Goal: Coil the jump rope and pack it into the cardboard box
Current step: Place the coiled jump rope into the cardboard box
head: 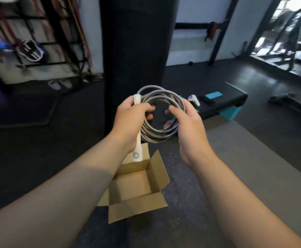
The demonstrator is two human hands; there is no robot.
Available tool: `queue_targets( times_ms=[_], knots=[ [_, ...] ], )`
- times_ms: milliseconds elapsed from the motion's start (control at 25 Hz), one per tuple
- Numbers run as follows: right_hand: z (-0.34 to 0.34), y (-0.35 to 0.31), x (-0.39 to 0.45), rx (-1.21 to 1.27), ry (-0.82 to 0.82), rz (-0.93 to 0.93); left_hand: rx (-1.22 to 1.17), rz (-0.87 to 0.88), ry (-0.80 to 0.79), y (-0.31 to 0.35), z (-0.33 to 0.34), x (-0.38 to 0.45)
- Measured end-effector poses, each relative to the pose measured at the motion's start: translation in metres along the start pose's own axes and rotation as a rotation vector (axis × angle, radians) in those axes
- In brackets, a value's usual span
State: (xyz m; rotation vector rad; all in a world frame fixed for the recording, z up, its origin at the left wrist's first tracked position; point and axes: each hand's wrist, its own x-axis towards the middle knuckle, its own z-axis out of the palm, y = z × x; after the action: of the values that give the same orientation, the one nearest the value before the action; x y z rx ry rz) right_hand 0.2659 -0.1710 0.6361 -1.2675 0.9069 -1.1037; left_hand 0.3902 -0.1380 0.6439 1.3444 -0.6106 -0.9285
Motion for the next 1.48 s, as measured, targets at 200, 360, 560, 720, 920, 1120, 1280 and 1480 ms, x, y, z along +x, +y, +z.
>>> queue_targets(
  times_ms=[200, 360, 560, 720, 920, 1120, 1280, 1480],
  knots=[
    [0.05, 0.053, 0.025, -0.071, -0.066, 0.12, 0.04, -0.113, 0.143, -0.038, -0.058, 0.042],
    [0.085, 0.131, 0.064, -0.117, -0.051, 0.28, 0.075, -0.233, 0.215, -0.099, -0.091, 0.096],
    [0.113, 0.231, 0.104, -0.132, -0.019, 0.473, 0.126, -0.337, 0.27, -0.184, -0.123, 0.153],
    [0.107, 0.315, 0.118, -0.185, -0.031, 0.555, 0.144, -0.436, 0.316, -0.266, -0.133, 0.182],
    [0.076, 0.421, 0.131, -0.263, -0.045, 0.733, 0.21, -0.632, 0.352, -0.369, -0.126, 0.207],
    [0.043, 0.559, 0.145, -0.379, -0.11, 0.79, 0.305, -0.728, 0.381, -0.513, -0.127, 0.237],
    [0.021, 0.661, 0.139, -0.554, -0.155, 0.771, 0.454, -0.746, 0.355, -0.616, -0.128, 0.247],
    [0.011, 0.723, 0.127, -0.996, -0.325, 0.666, 0.645, -0.735, 0.409, -0.675, -0.134, 0.24]
  ],
)
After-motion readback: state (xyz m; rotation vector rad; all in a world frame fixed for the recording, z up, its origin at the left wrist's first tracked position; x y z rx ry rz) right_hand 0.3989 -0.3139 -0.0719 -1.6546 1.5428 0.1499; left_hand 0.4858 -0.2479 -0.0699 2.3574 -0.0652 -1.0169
